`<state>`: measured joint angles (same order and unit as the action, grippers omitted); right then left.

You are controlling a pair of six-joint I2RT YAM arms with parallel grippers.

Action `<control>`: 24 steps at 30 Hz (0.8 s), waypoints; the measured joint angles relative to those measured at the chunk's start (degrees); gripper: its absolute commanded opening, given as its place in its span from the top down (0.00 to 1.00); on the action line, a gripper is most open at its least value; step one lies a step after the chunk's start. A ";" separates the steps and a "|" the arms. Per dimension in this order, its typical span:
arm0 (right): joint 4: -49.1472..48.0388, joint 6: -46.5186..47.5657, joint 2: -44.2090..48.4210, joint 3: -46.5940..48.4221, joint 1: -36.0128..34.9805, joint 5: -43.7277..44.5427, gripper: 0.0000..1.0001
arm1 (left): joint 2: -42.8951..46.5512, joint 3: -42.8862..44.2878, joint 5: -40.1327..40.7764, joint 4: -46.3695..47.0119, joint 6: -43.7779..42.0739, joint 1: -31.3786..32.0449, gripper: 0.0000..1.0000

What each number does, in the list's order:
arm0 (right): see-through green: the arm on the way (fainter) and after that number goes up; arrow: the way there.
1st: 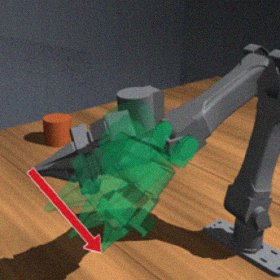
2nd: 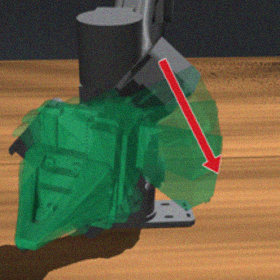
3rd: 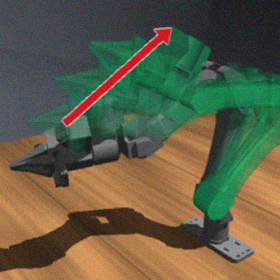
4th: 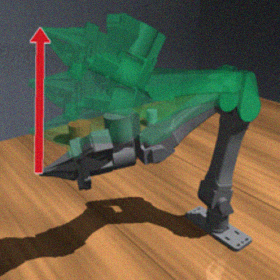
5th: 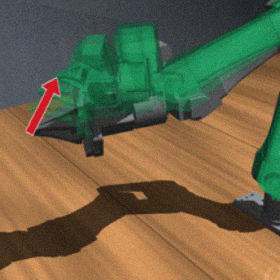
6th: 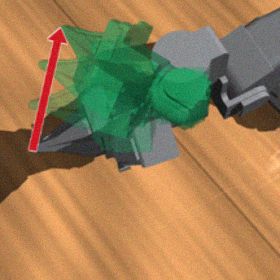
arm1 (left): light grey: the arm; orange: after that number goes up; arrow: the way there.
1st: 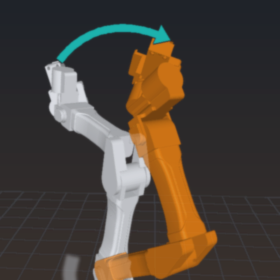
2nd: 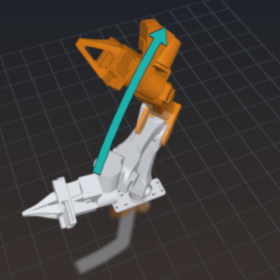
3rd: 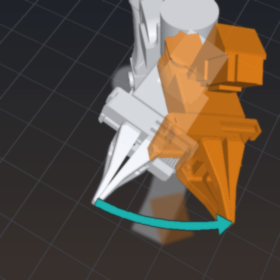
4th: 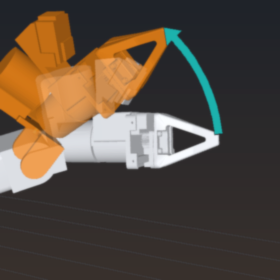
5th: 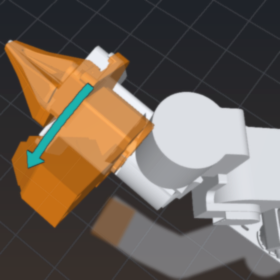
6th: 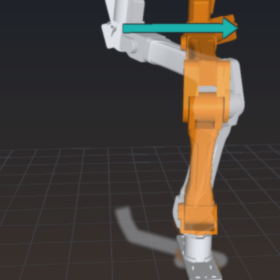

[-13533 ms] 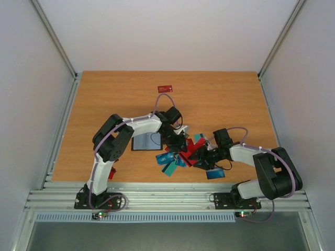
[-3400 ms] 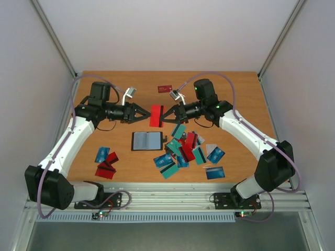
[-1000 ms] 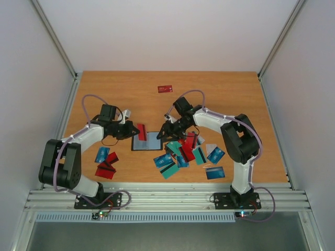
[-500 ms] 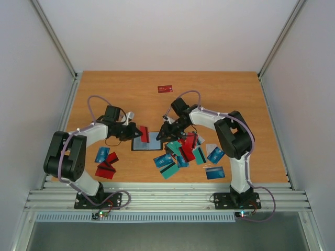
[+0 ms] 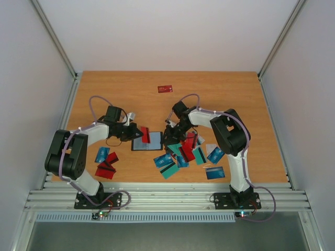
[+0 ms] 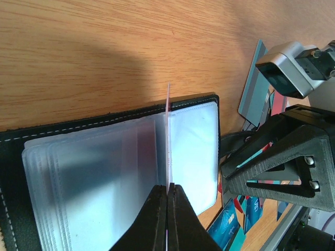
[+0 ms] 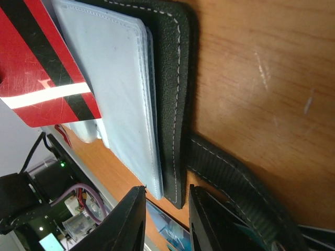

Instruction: Put the credit cards into the card holder

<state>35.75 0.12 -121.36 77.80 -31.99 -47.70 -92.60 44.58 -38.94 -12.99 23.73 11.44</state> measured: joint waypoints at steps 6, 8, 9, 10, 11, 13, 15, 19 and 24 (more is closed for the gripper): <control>0.20 0.63 -0.24 0.00 0.04 0.00 0.79 | -0.04 0.00 -0.02 0.02 0.00 0.35 1.00; 0.24 0.83 -0.44 -0.02 0.04 -0.11 0.79 | -0.04 0.00 -0.02 0.02 0.02 0.63 1.00; 0.24 0.90 -0.50 -0.04 0.04 -0.17 0.80 | -0.04 0.00 -0.02 0.00 0.04 0.81 1.00; 0.24 0.92 -0.50 -0.04 0.04 -0.17 0.80 | -0.11 0.00 -0.02 0.00 0.11 0.90 1.00; 0.24 0.96 -0.52 -0.07 0.04 -0.20 0.80 | -0.20 0.00 -0.02 0.00 0.26 0.98 1.00; 0.24 1.01 -0.55 -0.07 0.04 -0.17 0.81 | -0.50 0.00 -0.02 -0.02 0.48 1.03 1.00; 0.26 1.01 -0.57 -0.07 0.04 -0.22 0.81 | -0.79 0.00 -0.02 -0.04 0.94 1.03 1.00; 0.26 1.01 -0.63 -0.11 0.04 -0.31 0.82 | -0.83 -0.02 -0.02 -0.13 1.36 1.05 1.00; 0.24 1.01 -0.72 -0.15 0.07 -0.42 0.83 | -0.83 -0.02 -0.02 -0.72 1.36 1.07 1.00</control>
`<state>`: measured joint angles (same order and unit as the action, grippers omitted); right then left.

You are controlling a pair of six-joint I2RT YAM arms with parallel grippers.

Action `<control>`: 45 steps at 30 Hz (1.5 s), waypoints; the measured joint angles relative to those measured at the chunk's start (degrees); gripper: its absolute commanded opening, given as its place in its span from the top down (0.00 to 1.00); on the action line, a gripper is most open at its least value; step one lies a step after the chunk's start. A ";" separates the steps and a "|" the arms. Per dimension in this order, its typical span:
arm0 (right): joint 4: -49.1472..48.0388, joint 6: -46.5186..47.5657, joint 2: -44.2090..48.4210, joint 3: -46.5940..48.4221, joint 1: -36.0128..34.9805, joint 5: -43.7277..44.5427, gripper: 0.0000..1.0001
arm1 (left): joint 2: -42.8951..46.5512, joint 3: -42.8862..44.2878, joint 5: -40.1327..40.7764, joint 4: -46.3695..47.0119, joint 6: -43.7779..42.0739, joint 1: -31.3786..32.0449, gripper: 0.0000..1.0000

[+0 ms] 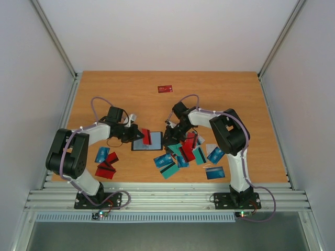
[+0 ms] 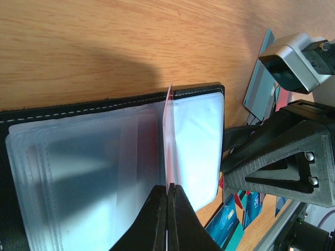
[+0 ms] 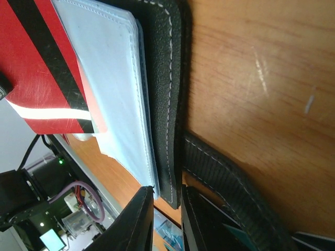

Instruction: Put the credit cards into the card holder

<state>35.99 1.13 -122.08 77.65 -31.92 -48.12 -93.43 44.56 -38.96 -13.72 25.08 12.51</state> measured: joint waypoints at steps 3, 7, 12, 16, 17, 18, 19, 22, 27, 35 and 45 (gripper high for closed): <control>0.02 0.00 -0.15 0.00 0.04 -0.33 0.84 | 0.00 0.00 -0.02 -0.50 -0.02 0.00 1.00; 0.00 0.00 -0.35 0.00 0.09 -0.79 0.84 | 0.00 0.00 -0.48 -1.29 -0.04 0.00 1.00; -0.02 0.00 -0.55 0.00 0.11 -1.22 0.85 | 0.00 0.00 -0.98 -2.56 -0.02 0.00 1.00; -0.04 0.00 -0.68 0.00 0.11 -1.55 0.85 | 0.00 0.00 -1.57 -3.45 0.00 0.02 1.00; -0.04 0.00 -0.70 0.00 0.11 -1.60 0.85 | -0.02 0.00 -1.68 -3.58 0.00 0.02 1.00; -0.04 0.00 -0.72 0.00 0.11 -1.66 0.85 | -0.04 0.00 -1.86 -3.72 0.00 0.04 1.00; -0.04 0.00 -0.76 0.00 0.13 -1.70 0.85 | -0.09 0.00 -1.97 -3.78 0.00 0.07 1.00; -0.07 -0.02 -0.87 0.00 0.20 -1.86 0.85 | -0.46 0.00 -2.32 -3.87 0.02 0.11 1.00; -0.11 0.00 -0.92 0.00 0.22 -1.88 0.86 | -0.98 0.00 -3.10 -3.85 0.04 0.44 1.00; -0.09 -0.02 -0.92 -0.02 0.24 -1.88 0.86 | -1.29 0.39 -3.28 -4.13 -0.04 0.50 1.00; -0.11 -0.07 -0.92 -0.02 0.26 -2.05 0.86 | -3.45 2.62 -4.07 -5.97 -1.14 0.68 1.00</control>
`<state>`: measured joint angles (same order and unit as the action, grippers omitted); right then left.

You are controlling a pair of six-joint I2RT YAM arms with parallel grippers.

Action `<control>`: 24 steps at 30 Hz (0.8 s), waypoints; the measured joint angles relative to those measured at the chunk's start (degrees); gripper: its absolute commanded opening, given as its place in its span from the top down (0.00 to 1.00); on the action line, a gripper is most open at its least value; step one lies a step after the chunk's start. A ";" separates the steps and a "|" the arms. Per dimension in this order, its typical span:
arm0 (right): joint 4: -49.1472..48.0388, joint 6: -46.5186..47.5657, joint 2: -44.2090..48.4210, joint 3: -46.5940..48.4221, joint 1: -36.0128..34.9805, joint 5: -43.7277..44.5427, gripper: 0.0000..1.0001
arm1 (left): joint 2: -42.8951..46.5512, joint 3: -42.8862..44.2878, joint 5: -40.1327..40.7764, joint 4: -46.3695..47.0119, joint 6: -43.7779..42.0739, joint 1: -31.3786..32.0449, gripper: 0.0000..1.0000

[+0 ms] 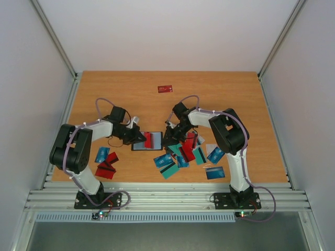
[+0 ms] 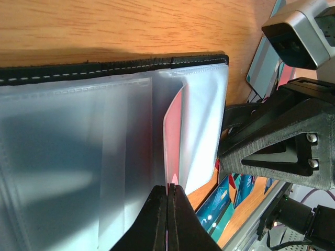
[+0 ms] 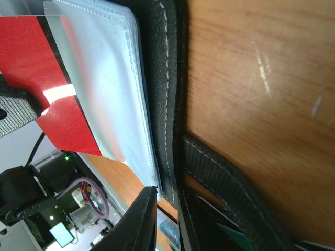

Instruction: Put the credit cards into the card holder

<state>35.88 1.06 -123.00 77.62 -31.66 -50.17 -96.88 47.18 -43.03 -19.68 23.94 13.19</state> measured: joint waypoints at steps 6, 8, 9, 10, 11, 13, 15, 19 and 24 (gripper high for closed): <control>0.00 -0.35 0.00 0.02 0.00 -0.17 0.85 | -1.79 1.33 -0.81 -0.81 -0.68 0.11 1.00; 0.02 -0.50 0.02 0.09 0.00 -0.17 0.85 | -2.51 1.92 -1.20 -1.11 -0.87 0.20 1.00; 0.07 -0.55 0.02 0.13 0.00 -0.15 0.85 | -2.75 2.05 -1.31 -1.14 -1.03 0.31 1.00; 0.09 -0.59 0.02 0.13 0.00 -0.15 0.85 | -3.10 2.34 -1.42 -1.25 -1.25 0.42 1.00; 0.11 -0.61 0.02 0.13 0.00 -0.13 0.85 | -3.43 2.64 -1.60 -1.38 -1.49 0.46 1.00; 0.13 -0.70 0.02 0.17 0.00 -0.13 0.85 | -4.02 3.08 -1.77 -1.60 -1.77 0.66 1.00; 0.15 -0.76 0.02 0.22 0.00 -0.09 0.85 | -4.63 3.63 -1.99 -1.84 -2.05 0.83 1.00; 0.20 -0.79 0.02 0.24 0.00 -0.02 0.86 | -5.62 4.42 -2.47 -2.21 -2.56 1.09 1.00; 0.24 -0.81 0.02 0.26 0.00 0.00 0.86 | -6.45 5.18 -2.86 -2.51 -2.99 1.44 1.00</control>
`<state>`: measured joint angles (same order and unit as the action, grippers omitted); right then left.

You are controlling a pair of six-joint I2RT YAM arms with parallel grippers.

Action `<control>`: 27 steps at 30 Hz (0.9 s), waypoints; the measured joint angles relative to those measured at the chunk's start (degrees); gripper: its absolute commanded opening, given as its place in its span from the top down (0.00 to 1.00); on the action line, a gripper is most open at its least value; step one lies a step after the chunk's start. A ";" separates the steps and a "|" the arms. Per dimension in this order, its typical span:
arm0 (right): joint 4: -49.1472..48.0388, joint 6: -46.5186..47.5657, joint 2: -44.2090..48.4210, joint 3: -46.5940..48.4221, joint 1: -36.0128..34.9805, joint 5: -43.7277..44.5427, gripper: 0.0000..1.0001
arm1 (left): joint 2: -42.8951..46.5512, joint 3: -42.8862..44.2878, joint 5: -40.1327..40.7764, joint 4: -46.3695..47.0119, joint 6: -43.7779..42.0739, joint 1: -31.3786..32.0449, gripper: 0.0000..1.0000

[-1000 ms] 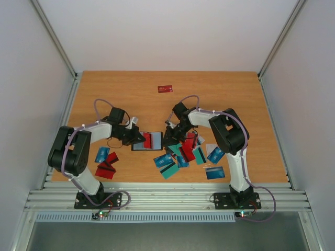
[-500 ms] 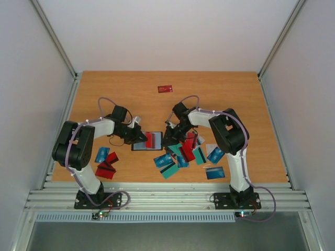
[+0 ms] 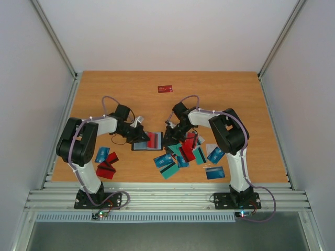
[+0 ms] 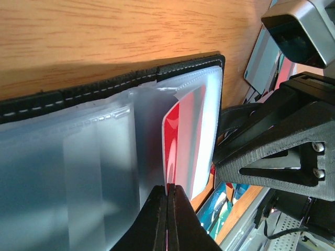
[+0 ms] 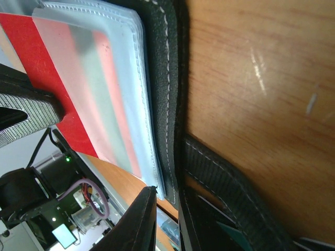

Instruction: Put the credit cards into the card holder

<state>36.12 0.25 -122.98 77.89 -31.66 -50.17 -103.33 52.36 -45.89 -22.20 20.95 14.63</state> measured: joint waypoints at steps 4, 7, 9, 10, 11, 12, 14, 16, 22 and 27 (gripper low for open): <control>0.50 0.00 0.00 0.20 0.17 0.09 0.86 | -0.81 0.59 -0.31 -0.07 -0.04 0.44 1.00; 0.70 0.00 -0.02 0.31 0.22 0.24 0.86 | -1.36 1.14 -0.61 -0.15 -0.04 0.74 1.00; 0.81 -0.02 -0.02 0.42 0.22 0.35 0.86 | -1.70 1.42 -0.83 -0.17 -0.04 0.96 1.00; 0.81 -0.02 -0.02 0.42 0.22 0.39 0.86 | -1.90 1.57 -0.92 -0.24 -0.04 1.01 1.00; 0.83 -0.02 -0.02 0.42 0.22 0.39 0.86 | -2.05 1.68 -1.05 -0.28 -0.04 1.03 1.00; 0.85 -0.02 -0.02 0.46 0.22 0.39 0.86 | -2.21 1.86 -1.09 -0.37 -0.04 1.09 1.00; 0.98 -0.02 -0.02 0.52 0.22 0.48 0.86 | -2.49 2.12 -1.25 -0.37 -0.04 1.27 1.00; 1.11 -0.02 -0.04 0.59 0.22 0.50 0.86 | -2.67 2.27 -1.27 -0.44 -0.04 1.38 1.00; 1.84 -0.02 -0.09 0.79 0.22 0.66 0.86 | -2.93 2.73 -1.27 -0.44 0.02 1.88 0.99; 2.38 -0.02 -0.15 1.01 0.39 0.72 0.86 | -2.93 2.75 -1.25 0.02 1.40 2.32 0.98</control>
<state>38.50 0.23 -123.13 78.89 -31.27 -49.45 -106.26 55.11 -47.13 -22.17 22.35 16.95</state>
